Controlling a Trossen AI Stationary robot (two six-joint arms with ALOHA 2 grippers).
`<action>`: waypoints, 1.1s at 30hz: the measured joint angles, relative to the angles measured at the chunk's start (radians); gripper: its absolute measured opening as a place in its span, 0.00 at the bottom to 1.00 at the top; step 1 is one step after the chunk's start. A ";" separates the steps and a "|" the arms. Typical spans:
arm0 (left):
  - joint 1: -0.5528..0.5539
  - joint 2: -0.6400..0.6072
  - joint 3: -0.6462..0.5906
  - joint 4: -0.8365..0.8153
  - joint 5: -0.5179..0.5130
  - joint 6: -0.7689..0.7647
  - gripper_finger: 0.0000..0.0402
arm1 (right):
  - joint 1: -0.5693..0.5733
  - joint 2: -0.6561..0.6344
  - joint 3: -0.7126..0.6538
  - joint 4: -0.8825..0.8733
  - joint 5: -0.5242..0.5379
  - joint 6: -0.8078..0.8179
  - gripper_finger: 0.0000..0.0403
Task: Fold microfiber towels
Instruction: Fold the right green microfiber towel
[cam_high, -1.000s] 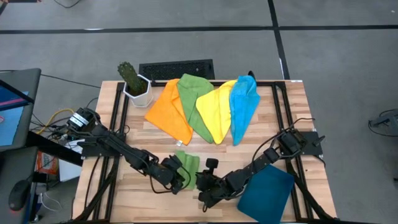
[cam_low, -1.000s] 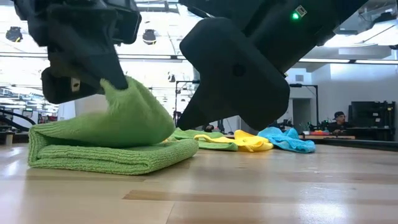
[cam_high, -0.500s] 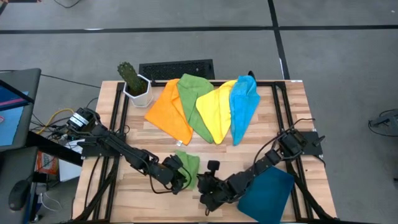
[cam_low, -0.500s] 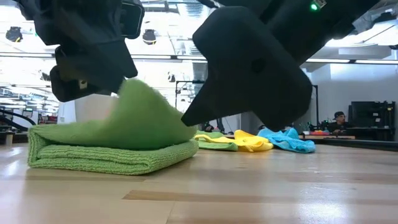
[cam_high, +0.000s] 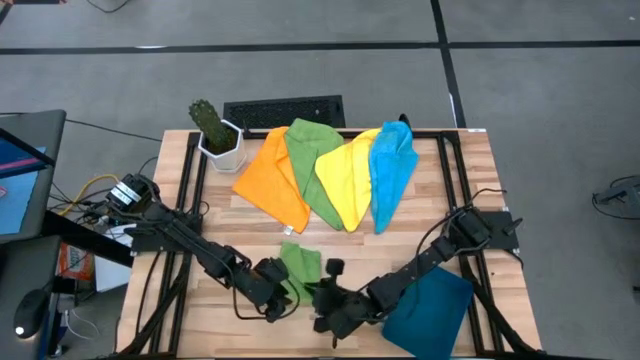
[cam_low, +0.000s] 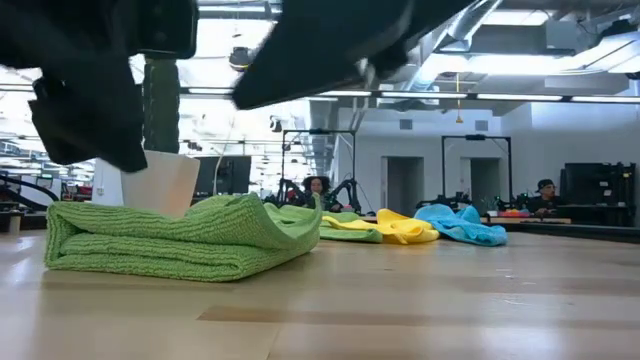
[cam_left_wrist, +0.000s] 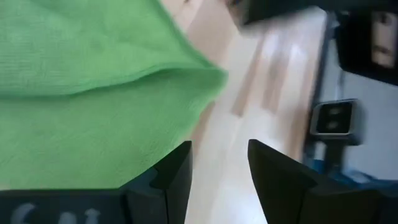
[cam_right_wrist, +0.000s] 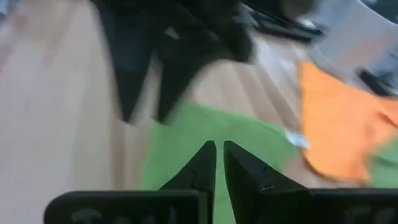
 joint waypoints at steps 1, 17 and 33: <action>-0.006 0.000 0.000 -0.022 -0.022 0.000 0.37 | -0.009 0.014 -0.001 0.042 -0.027 -0.030 0.14; -0.029 0.000 -0.038 -0.160 -0.181 0.021 0.34 | -0.122 0.062 -0.002 0.155 -0.233 -0.043 0.14; -0.029 0.000 -0.137 -0.101 -0.170 -0.036 0.25 | -0.159 0.062 -0.002 0.157 -0.231 -0.072 0.14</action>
